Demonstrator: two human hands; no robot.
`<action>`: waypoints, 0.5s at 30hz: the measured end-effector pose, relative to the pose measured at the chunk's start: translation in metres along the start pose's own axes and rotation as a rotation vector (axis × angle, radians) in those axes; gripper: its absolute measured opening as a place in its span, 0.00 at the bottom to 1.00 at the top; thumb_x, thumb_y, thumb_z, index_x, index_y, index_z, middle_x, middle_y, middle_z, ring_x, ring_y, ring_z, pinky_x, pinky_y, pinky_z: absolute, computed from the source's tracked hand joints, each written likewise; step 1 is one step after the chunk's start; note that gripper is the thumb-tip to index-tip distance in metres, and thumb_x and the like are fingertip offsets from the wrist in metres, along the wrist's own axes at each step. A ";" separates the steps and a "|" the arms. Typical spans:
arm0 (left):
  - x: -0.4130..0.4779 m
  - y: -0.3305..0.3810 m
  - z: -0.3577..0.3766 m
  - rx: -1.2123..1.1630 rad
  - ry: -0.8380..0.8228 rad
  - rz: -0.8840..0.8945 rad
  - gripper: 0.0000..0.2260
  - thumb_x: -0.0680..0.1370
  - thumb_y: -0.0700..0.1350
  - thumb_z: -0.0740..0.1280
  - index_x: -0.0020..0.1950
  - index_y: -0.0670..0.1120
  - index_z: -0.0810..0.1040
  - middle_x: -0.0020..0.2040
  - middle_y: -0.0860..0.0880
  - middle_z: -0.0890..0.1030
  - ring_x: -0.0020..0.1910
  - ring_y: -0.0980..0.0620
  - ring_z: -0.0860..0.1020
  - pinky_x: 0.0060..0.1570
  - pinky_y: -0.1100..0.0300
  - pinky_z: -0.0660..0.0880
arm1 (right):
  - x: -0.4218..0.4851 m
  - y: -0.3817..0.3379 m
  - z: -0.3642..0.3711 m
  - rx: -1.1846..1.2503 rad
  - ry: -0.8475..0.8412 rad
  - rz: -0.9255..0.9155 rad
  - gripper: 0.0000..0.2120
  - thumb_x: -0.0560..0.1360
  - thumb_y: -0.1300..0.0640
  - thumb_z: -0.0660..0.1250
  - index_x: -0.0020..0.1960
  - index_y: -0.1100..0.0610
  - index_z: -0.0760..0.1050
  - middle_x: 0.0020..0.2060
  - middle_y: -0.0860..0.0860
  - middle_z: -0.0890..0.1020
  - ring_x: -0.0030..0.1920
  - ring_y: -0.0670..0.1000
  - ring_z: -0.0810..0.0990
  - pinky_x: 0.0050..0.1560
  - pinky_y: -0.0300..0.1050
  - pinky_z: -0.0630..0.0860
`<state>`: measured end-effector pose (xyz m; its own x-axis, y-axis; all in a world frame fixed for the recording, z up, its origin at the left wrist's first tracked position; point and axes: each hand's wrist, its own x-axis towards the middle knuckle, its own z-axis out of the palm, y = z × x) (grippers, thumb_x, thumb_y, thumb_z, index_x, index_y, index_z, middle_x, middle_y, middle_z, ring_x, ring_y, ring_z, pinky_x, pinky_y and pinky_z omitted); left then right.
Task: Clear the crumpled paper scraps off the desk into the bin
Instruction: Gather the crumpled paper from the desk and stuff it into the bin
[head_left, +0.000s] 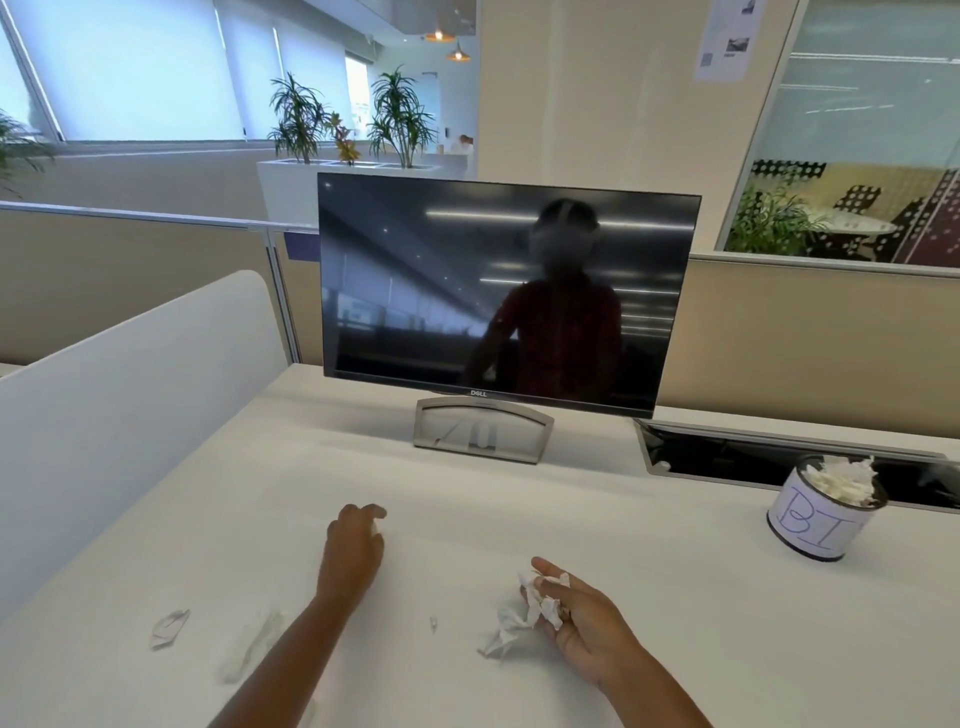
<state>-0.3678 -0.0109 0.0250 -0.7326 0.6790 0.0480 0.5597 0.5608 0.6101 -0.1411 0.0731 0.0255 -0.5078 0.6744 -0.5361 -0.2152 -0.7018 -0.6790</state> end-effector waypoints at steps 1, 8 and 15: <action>-0.003 0.013 0.006 -0.076 -0.006 -0.002 0.15 0.76 0.32 0.58 0.60 0.41 0.76 0.59 0.38 0.76 0.59 0.41 0.74 0.60 0.54 0.68 | -0.002 -0.008 -0.007 0.017 0.006 -0.014 0.10 0.75 0.74 0.58 0.47 0.64 0.75 0.41 0.61 0.79 0.39 0.55 0.76 0.24 0.35 0.75; -0.037 0.111 0.054 -0.372 -0.105 0.254 0.12 0.76 0.33 0.61 0.58 0.41 0.77 0.56 0.41 0.77 0.46 0.51 0.75 0.45 0.70 0.68 | -0.017 -0.073 -0.074 0.123 0.072 -0.130 0.10 0.76 0.73 0.58 0.49 0.63 0.76 0.42 0.59 0.79 0.39 0.52 0.80 0.28 0.34 0.79; -0.069 0.218 0.108 -0.722 -0.353 0.148 0.12 0.76 0.34 0.63 0.59 0.40 0.76 0.48 0.45 0.76 0.40 0.52 0.75 0.39 0.70 0.72 | -0.039 -0.148 -0.134 0.192 0.175 -0.287 0.18 0.77 0.72 0.57 0.66 0.65 0.69 0.43 0.54 0.78 0.38 0.50 0.81 0.29 0.32 0.78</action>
<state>-0.1532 0.1153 0.0688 -0.4381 0.8989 -0.0103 0.1657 0.0920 0.9819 0.0224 0.1814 0.0795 -0.2577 0.8670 -0.4264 -0.4890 -0.4977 -0.7164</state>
